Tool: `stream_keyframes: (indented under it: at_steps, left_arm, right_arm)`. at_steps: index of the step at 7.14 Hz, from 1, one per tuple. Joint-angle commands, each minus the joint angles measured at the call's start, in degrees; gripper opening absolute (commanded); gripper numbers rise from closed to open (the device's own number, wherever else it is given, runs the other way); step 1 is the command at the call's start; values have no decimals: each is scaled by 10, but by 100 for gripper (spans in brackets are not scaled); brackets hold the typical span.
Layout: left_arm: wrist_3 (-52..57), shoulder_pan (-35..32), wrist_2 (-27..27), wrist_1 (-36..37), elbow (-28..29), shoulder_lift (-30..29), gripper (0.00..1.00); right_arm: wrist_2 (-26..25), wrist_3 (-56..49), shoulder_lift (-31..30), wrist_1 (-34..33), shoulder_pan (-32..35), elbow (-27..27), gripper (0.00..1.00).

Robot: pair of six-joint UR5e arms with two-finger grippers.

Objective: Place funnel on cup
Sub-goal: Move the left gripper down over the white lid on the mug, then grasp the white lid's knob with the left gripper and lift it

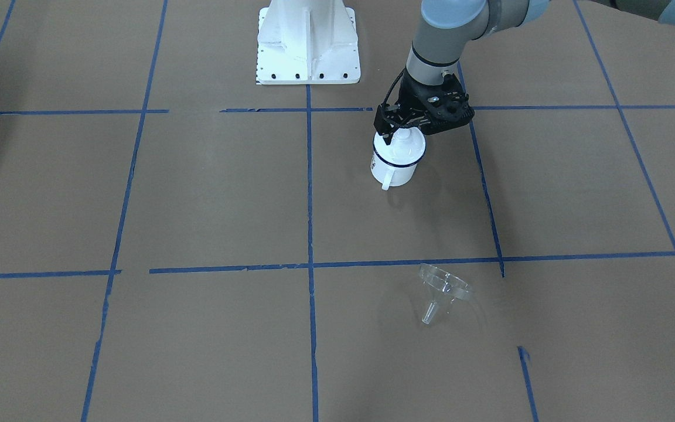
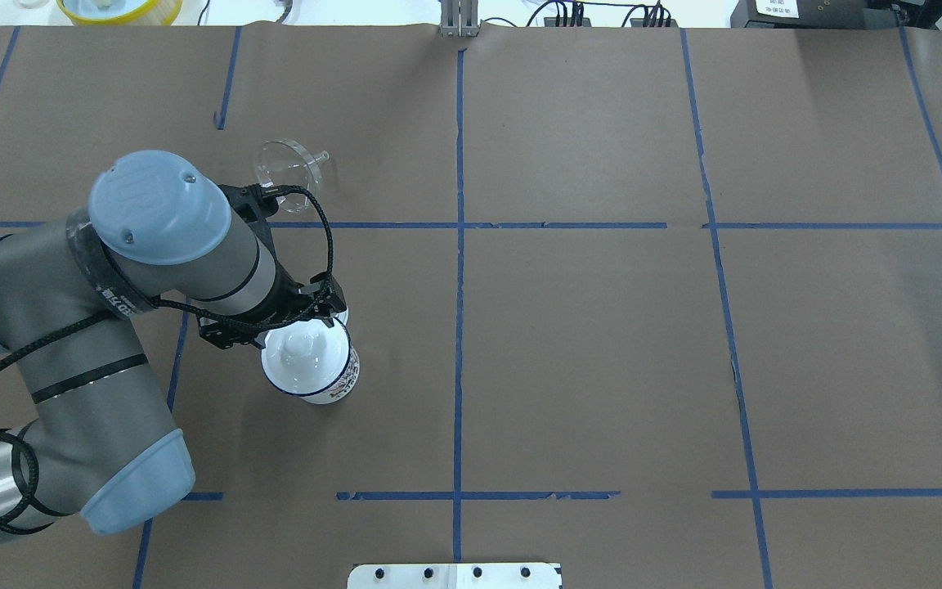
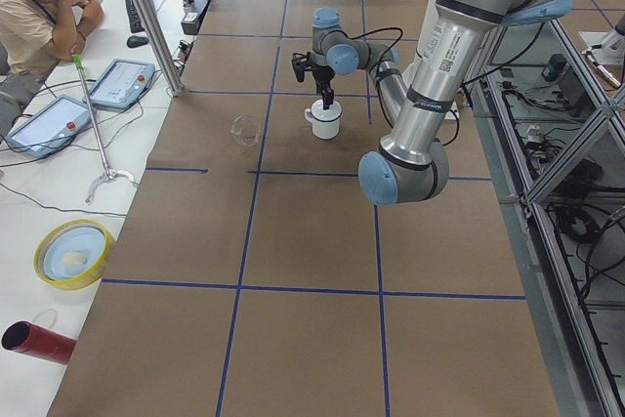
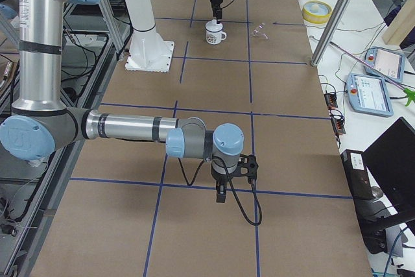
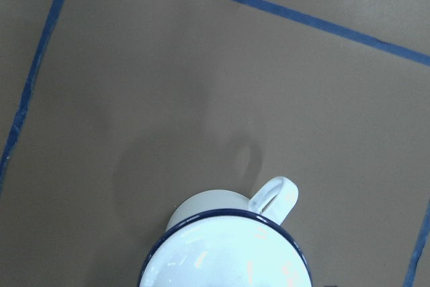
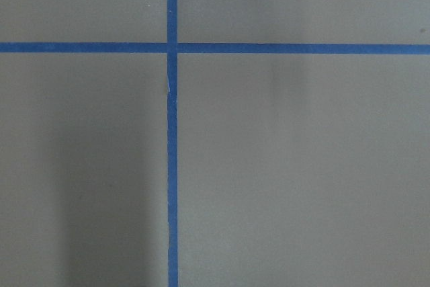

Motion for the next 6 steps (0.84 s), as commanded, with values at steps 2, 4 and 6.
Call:
stream_keyframes:
  at_steps: [2, 4, 6]
  left_arm:
    - [-7, 8, 5, 3, 0, 0, 77]
    - [-8, 8, 5, 5, 0, 1, 42]
    - [-19, 6, 5, 14, -5, 1, 6]
  right_arm:
    - [0, 0, 0, 0, 0, 0, 100]
    - [0, 0, 0, 0, 0, 0, 100]
    - [0, 0, 0, 0, 0, 0, 100]
